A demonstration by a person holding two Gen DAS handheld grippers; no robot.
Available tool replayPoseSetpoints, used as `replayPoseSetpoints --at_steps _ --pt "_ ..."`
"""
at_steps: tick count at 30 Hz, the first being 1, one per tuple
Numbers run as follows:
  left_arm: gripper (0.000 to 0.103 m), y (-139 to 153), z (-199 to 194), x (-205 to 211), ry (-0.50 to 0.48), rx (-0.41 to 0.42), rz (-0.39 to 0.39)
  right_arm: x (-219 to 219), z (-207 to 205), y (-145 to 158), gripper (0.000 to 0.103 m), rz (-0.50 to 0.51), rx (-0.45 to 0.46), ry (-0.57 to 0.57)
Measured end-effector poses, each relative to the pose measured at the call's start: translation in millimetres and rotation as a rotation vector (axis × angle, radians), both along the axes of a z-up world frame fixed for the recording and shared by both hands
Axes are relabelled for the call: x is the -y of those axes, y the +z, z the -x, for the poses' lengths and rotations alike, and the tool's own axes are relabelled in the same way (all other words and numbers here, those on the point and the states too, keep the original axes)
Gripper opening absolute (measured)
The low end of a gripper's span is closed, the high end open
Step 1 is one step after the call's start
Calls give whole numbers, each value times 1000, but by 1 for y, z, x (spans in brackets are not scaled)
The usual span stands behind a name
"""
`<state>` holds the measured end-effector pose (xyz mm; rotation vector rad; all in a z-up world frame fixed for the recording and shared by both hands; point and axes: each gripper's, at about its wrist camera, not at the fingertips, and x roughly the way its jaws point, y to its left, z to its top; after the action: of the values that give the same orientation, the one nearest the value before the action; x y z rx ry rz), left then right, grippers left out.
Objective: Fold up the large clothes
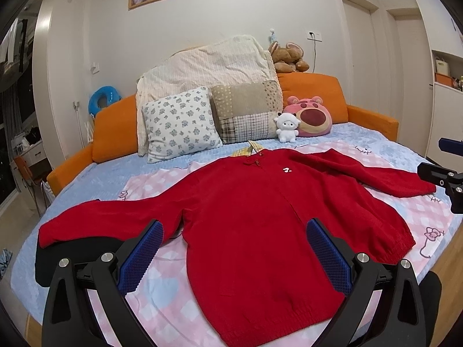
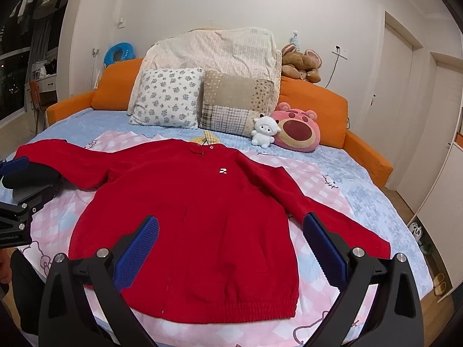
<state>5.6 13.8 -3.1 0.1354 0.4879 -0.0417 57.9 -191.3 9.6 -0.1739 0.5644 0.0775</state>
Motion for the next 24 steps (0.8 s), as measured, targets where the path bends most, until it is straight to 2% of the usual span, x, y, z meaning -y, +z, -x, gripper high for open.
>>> replayPoseSetpoints --at_steps 7,24 --pt "100 -1 -2 -3 19 8 -32 -2 -2 -1 98 8 -3 1" --pt "100 -7 -7 -4 3 -15 -26 -3 -4 -3 98 10 -9 -9"
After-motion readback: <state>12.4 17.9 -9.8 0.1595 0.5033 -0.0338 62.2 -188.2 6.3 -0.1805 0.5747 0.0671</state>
